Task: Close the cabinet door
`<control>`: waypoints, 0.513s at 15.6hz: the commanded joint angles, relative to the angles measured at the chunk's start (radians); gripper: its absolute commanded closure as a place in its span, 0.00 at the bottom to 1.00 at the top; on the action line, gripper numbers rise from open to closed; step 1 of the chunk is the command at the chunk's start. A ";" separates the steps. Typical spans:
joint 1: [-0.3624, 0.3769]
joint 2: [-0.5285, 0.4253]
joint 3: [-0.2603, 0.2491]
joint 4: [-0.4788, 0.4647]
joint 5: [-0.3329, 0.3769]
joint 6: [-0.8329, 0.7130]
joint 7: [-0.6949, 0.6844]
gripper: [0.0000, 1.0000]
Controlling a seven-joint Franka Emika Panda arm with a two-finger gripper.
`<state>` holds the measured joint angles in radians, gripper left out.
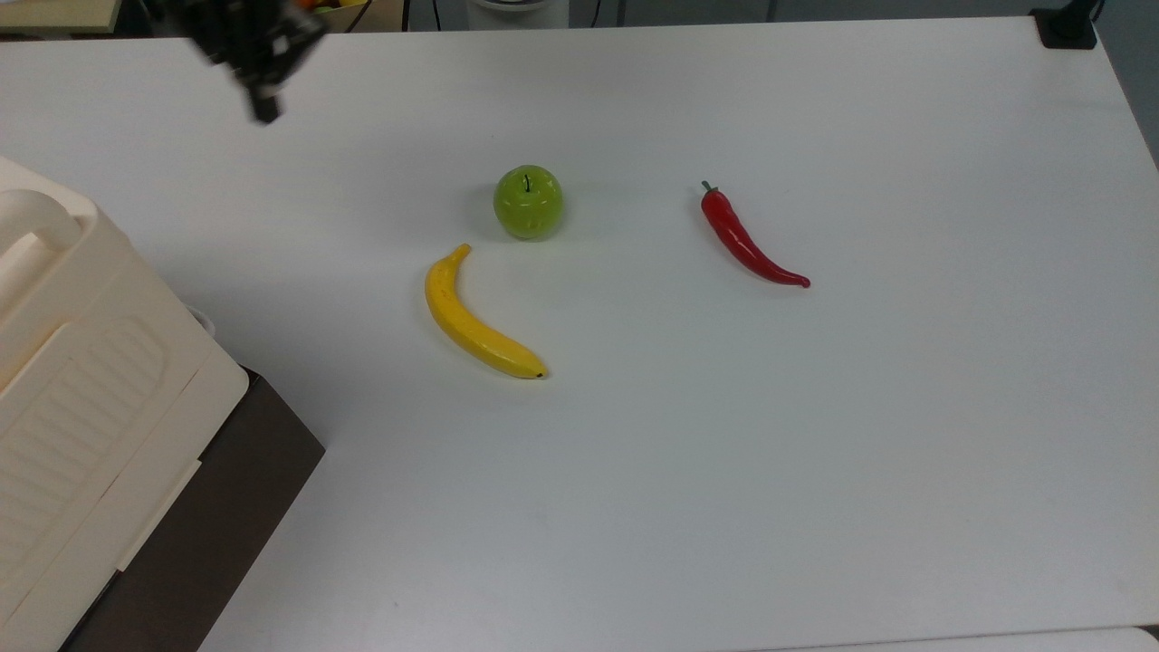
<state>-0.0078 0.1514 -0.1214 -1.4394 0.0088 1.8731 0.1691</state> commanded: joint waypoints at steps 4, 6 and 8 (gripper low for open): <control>0.198 -0.125 -0.012 -0.133 -0.058 -0.204 -0.161 0.98; 0.221 -0.141 -0.011 -0.173 -0.059 -0.203 -0.164 0.97; 0.227 -0.141 0.005 -0.196 -0.059 -0.195 -0.165 0.97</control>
<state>0.2013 0.0580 -0.1182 -1.5465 -0.0368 1.6690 0.0407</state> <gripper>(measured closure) 0.969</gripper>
